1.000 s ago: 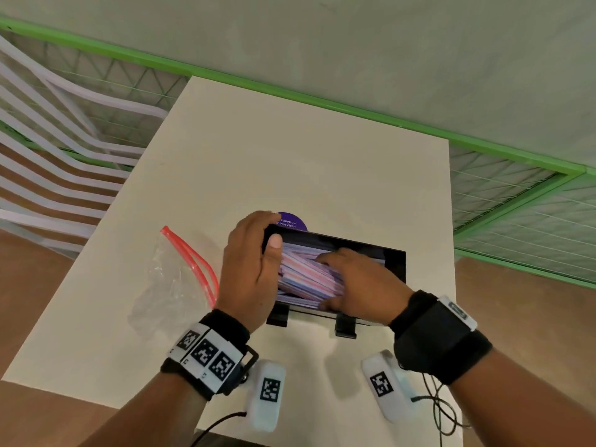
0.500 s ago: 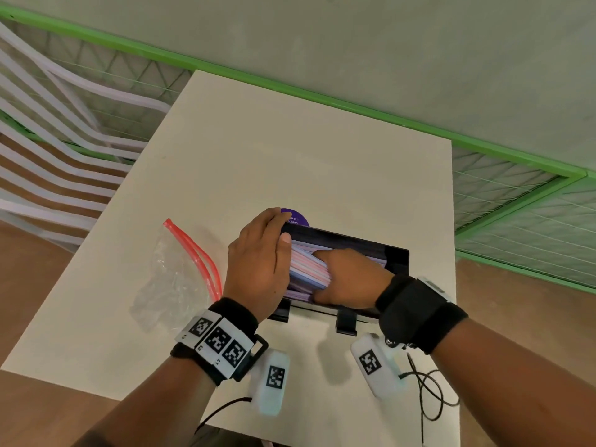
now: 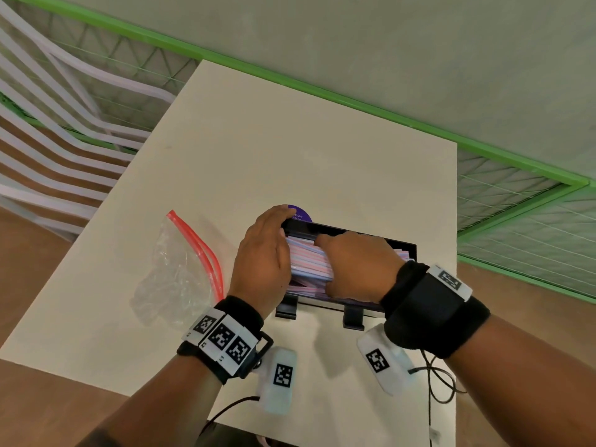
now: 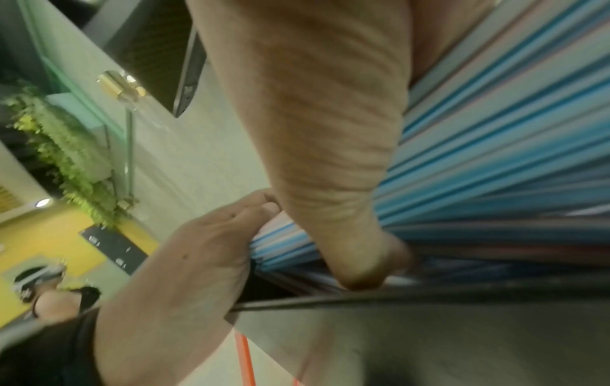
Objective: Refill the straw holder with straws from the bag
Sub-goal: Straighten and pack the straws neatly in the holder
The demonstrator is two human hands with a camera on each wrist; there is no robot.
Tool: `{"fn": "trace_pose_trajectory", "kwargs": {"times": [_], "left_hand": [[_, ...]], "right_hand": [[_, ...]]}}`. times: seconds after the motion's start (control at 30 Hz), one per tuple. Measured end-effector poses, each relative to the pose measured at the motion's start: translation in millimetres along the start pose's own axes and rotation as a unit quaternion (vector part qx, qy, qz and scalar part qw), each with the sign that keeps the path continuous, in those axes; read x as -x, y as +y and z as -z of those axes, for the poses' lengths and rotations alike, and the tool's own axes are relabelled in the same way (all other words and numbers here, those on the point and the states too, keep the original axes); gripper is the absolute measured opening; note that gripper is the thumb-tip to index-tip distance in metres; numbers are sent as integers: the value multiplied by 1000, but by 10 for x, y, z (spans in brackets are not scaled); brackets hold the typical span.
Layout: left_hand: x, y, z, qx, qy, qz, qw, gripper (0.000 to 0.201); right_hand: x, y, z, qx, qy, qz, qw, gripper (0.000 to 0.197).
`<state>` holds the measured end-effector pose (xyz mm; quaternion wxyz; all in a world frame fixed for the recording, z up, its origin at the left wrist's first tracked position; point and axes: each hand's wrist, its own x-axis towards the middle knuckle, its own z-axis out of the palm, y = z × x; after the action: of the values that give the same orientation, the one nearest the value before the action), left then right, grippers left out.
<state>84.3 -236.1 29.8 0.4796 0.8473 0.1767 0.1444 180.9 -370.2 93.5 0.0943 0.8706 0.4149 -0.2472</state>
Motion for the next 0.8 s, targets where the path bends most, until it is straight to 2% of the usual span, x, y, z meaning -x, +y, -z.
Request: {"fn": "trace_pose_trajectory", "kwargs": {"times": [0.13,0.27,0.4,0.5,0.6,0.7,0.8], "left_hand": [[8,19,-5,-15,-7,-7,1000,57],[5,36,15,-47,-36,-14,998,61],[-16,55,45,-60,-41,-32,997,65],[-22,39,83,-30,-11,-41,999,54],[-25,76,139,-15,4,-50,999,42],[-36,66,156,-26,-2,-59,998,38],[-9,23,103,-29,-11,-53,998,37]], "right_hand": [[-31,-4,-88,17,23,-4,1000,59],[-77,66,-307,-88,41,16,995,64],[21,163,-369,-213,76,43,973,75],[162,236,-242,-261,116,65,956,64],[291,376,-176,-202,128,36,970,52],[306,419,-278,-110,70,-6,991,58],[193,347,-426,-105,16,-7,994,60]]}}
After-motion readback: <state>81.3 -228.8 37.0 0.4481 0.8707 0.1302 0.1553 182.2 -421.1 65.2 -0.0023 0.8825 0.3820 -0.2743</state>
